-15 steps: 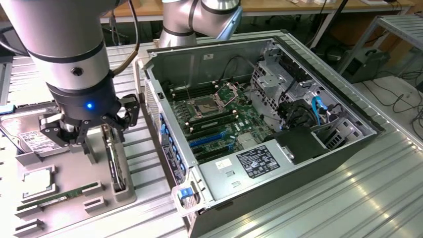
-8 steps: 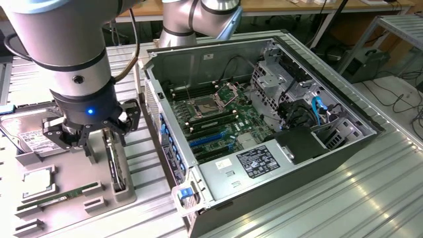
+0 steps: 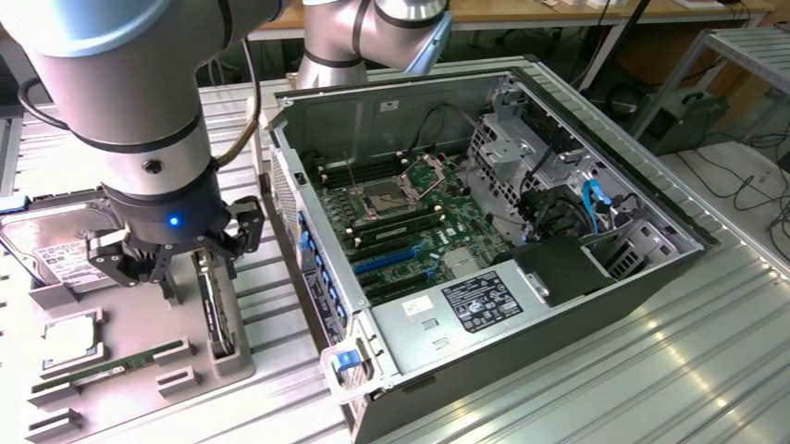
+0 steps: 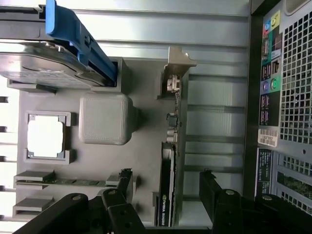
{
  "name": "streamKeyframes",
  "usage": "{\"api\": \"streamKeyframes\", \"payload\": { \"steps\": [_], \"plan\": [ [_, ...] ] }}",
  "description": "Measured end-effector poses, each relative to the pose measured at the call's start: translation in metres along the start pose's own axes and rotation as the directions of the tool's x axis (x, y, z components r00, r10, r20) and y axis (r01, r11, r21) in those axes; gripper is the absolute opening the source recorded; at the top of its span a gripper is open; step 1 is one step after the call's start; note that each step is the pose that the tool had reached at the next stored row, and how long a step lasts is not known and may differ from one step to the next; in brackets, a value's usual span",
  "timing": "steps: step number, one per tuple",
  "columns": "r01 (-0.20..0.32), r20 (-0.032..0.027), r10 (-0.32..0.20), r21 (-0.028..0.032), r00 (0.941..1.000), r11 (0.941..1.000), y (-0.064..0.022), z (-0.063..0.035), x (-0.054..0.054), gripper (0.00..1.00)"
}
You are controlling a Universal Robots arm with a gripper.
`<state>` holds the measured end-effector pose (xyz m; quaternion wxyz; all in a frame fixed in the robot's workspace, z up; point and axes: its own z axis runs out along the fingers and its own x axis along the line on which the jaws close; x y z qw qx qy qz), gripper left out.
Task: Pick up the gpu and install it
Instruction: 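Pick up the gpu and move the gpu toward the slot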
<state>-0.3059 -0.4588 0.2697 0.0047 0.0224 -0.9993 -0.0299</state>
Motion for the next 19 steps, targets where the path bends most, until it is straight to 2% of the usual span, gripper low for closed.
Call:
{"api": "streamKeyframes", "payload": {
  "steps": [9, 15, 19],
  "plan": [
    [0.0, -0.0033, 0.0, 0.0, 1.0, 1.0, -0.0009, 0.0151, 0.0, 0.66],
    [-0.004, -0.0035, 0.004, -0.0002, 1.0, 1.0, -0.0016, 0.0245, -0.001, 0.66],
    [-0.004, -0.0038, 0.004, 0.0029, 1.0, 1.0, -0.0019, 0.0287, -0.001, 0.66]
  ]
}}
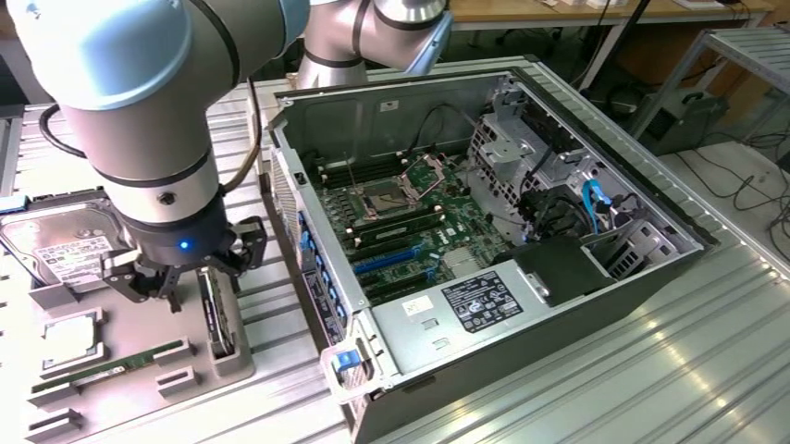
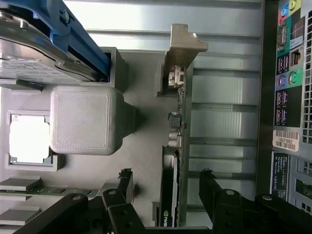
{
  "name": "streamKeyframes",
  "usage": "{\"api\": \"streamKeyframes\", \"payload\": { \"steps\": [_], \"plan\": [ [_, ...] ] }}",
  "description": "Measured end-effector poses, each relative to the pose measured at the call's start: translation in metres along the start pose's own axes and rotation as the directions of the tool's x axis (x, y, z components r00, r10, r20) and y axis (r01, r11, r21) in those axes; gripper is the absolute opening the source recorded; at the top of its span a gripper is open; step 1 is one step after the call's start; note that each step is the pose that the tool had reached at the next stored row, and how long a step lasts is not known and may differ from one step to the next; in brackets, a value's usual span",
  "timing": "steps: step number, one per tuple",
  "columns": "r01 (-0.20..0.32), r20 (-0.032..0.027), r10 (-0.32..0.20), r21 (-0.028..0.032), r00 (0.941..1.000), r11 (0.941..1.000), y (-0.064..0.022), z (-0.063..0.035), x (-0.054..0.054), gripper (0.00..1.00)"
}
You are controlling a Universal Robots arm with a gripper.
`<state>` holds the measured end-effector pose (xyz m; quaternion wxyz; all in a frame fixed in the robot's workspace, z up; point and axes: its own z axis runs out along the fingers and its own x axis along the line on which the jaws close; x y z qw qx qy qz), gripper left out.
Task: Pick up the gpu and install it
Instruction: 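Pick up the gpu and move the gpu toward the slot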
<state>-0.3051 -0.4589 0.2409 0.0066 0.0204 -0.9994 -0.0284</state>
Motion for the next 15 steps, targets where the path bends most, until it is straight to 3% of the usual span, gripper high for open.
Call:
{"api": "streamKeyframes", "payload": {
  "steps": [8, 11, 13, 15],
  "plan": [
    [0.0, -0.0012, 0.0, 0.0114, 1.0, 0.9999, -0.0007, 0.014, 0.0, 0.66],
    [0.0, -0.0013, 0.0, 0.0116, 1.0, 0.9999, -0.0007, 0.014, 0.0, 0.66],
    [0.0, -0.0012, 0.0, 0.0115, 1.0, 0.9999, -0.0007, 0.0141, 0.0, 0.58],
    [0.0, -0.0012, 0.0, 0.0115, 1.0, 0.9999, -0.0007, 0.0142, 0.0, 0.58]
  ]
}}
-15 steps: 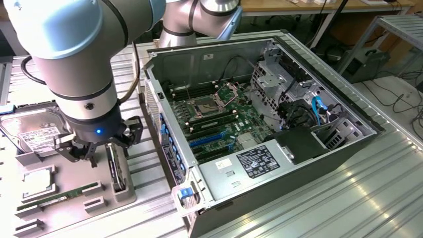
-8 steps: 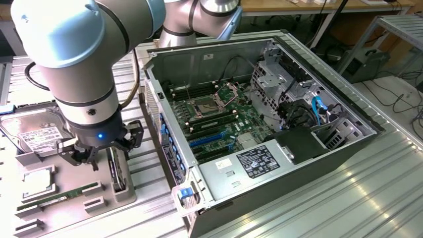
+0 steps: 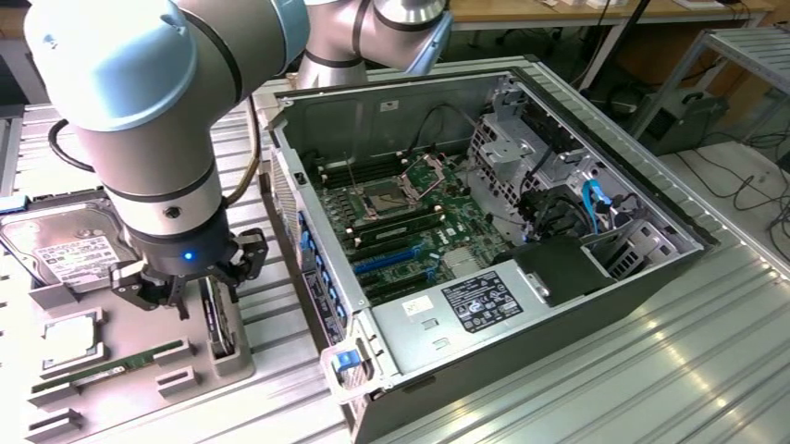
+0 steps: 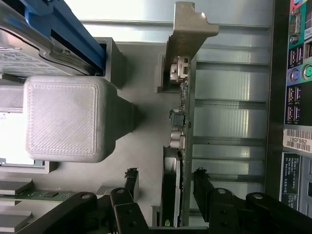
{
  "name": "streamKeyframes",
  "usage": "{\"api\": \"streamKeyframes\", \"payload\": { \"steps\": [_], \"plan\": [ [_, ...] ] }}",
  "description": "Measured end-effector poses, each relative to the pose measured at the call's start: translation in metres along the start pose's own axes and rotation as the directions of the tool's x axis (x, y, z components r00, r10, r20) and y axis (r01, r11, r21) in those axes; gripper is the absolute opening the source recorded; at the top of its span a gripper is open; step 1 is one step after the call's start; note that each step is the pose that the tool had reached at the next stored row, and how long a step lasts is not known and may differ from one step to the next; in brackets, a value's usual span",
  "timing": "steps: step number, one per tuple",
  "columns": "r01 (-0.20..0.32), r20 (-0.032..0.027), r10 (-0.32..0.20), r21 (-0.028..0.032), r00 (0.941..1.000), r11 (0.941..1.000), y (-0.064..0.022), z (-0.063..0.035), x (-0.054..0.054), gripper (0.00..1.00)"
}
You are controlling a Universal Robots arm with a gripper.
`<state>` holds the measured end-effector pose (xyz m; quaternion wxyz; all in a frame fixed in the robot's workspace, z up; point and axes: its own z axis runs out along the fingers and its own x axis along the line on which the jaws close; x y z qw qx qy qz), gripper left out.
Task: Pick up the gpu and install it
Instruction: 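Pick up the gpu and move the gpu toward the slot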
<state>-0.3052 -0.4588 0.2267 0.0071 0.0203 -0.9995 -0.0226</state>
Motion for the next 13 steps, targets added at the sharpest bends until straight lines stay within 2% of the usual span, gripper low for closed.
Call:
{"api": "streamKeyframes", "payload": {
  "steps": [5, 6, 11, 12, 13],
  "plan": [
    [0.0, 0.0001, 0.0, -0.0001, 1.0, 1.0, 0.0033, 0.0012, -0.0002, 0.56],
    [0.0, 0.0, 0.0, -0.0001, 1.0, 1.0, 0.0032, 0.0012, -0.0001, 0.49],
    [0.0, 0.0, 0.0, 0.0004, 1.0, 1.0, 0.0027, 0.0015, -0.0012, 0.47],
    [0.0, -0.0001, 0.0, 0.0011, 1.0, 1.0, 0.0027, 0.0015, -0.0024, 0.4],
    [0.0, 0.0, 0.0, 0.0015, 1.0, 1.0, 0.0027, 0.0017, -0.0037, 0.4]
  ]
}}
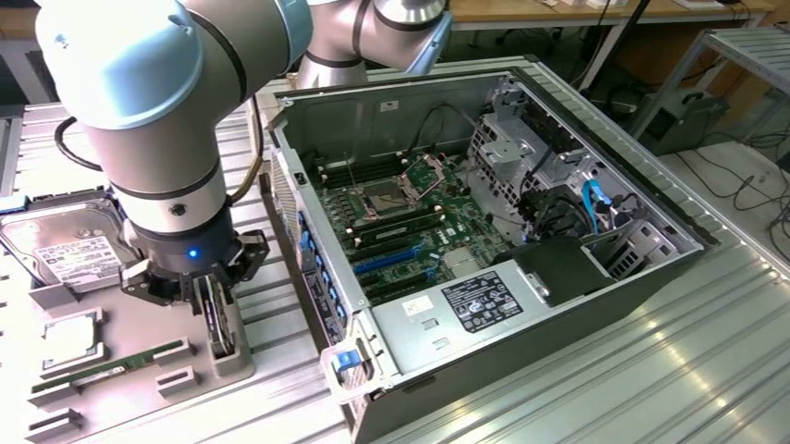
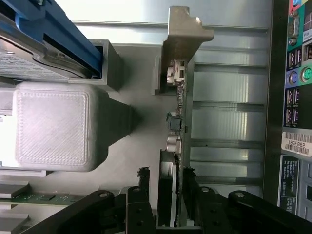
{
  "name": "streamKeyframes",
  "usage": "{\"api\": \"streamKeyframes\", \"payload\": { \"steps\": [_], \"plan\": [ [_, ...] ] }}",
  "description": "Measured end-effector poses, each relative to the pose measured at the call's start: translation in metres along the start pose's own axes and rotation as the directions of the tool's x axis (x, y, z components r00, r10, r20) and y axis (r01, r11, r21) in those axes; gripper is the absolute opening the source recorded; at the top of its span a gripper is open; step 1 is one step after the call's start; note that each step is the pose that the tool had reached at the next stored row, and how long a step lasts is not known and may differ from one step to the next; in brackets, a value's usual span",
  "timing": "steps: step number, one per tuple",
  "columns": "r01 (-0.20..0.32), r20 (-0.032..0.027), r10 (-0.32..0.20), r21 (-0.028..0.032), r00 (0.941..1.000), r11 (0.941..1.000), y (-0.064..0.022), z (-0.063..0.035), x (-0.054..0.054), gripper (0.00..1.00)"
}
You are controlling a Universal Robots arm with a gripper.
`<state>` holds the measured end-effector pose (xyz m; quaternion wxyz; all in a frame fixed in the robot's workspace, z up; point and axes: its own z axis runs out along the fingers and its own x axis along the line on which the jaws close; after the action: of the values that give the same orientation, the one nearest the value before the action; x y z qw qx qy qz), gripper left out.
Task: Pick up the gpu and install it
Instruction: 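Pick up the gpu and move the gpu toward the slot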
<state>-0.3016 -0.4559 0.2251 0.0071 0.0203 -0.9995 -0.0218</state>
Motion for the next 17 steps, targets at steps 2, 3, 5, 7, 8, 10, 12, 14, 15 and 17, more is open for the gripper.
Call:
{"api": "streamKeyframes", "payload": {
  "steps": [2, 3, 5, 7, 8, 10, 12, 14, 15, 17],
  "plan": [
    [0.0, 0.0, 0.0, 0.0002, 1.0, 1.0, -0.0002, 0.0001, -0.0003, 0.4],
    [0.0, 0.0, 0.0, 0.0003, 1.0, 1.0, -0.0006, 0.0, -0.0002, 0.4],
    [0.0, 0.0001, 0.0, 0.0001, 1.0, 1.0, -0.0012, 0.0002, -0.0002, 0.4],
    [0.0, 0.0004, 0.0, 0.0002, 1.0, 1.0, -0.0016, 0.0003, 0.0008, 0.4],
    [0.0, 0.0011, 0.0, 0.0003, 1.0, 1.0, -0.0015, 0.0003, 0.0026, 0.4],
    [0.0, 0.0018, 0.0, 0.0002, 1.0, 1.0, -0.0015, 0.0003, 0.004, 0.4],
    [0.0, 0.0018, 0.0, 0.0003, 1.0, 1.0, -0.0015, 0.0006, 0.004, 0.4],
    [0.0, 0.002, 0.0, 0.0003, 1.0, 1.0, -0.0015, 0.0013, 0.0031, 0.4],
    [0.0, 0.0019, 0.0, 0.0005, 1.0, 1.0, -0.0015, 0.0015, 0.0028, 0.4],
    [0.0, 0.0019, 0.0, 0.0006, 1.0, 1.0, -0.0016, 0.0015, 0.0021, 0.4]
  ]
}}
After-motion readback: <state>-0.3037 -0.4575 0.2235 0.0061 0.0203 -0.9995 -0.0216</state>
